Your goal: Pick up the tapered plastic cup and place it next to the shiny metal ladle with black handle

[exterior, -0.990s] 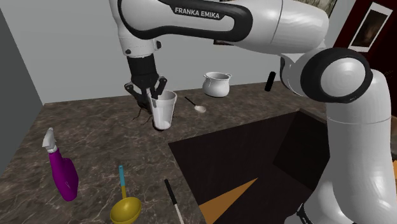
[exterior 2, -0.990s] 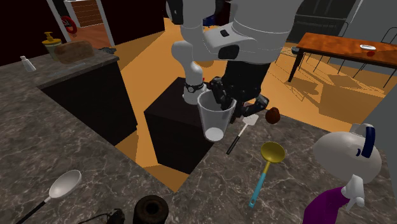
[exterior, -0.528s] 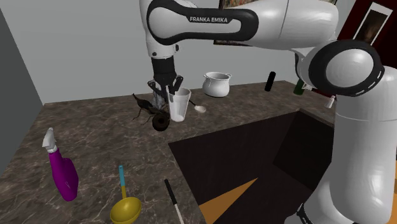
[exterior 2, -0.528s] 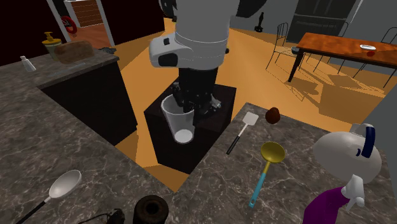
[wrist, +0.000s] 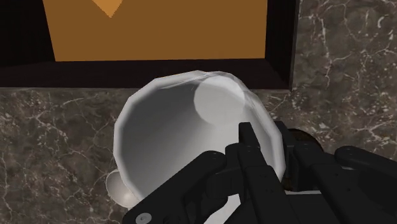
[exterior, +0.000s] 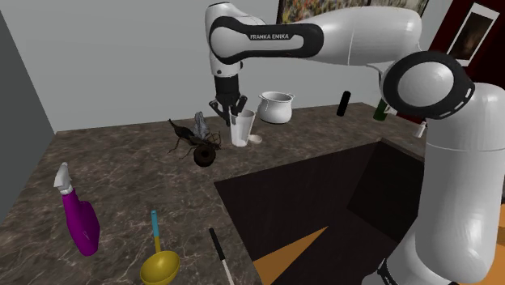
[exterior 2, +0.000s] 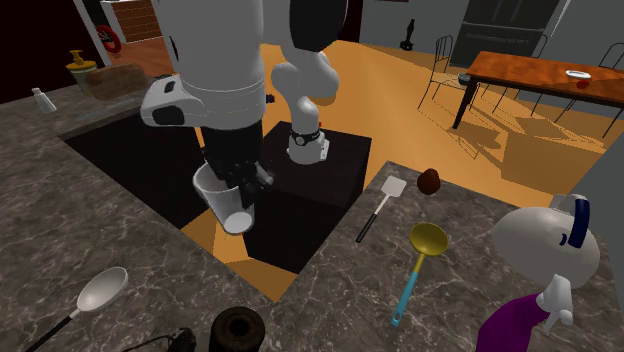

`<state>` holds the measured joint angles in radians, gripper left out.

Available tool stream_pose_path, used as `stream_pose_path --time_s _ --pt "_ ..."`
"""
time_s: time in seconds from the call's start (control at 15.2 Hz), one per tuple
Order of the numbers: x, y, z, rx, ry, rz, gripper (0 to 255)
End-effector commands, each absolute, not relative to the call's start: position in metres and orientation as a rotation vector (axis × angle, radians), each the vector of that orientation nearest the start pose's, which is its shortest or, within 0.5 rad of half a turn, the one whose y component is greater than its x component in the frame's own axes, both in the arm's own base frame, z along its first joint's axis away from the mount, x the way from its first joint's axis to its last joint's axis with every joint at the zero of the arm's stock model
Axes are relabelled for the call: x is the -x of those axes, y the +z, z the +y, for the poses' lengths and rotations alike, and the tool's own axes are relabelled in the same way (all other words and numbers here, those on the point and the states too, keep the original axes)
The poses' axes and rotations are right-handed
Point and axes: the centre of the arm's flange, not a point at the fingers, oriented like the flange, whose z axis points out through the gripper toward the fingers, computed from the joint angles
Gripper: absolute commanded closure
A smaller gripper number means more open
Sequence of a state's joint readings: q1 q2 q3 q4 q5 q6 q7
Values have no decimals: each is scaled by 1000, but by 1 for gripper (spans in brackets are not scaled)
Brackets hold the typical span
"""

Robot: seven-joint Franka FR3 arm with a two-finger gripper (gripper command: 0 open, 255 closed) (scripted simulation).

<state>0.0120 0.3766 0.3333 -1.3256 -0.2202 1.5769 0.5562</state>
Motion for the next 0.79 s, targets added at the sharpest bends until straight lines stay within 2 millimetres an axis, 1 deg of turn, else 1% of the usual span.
stream_pose_path --time_s 0.0,0.73 --pt "-648 514 141 3256 85 346 255" --pt "-701 487 9 3256 85 346 255"
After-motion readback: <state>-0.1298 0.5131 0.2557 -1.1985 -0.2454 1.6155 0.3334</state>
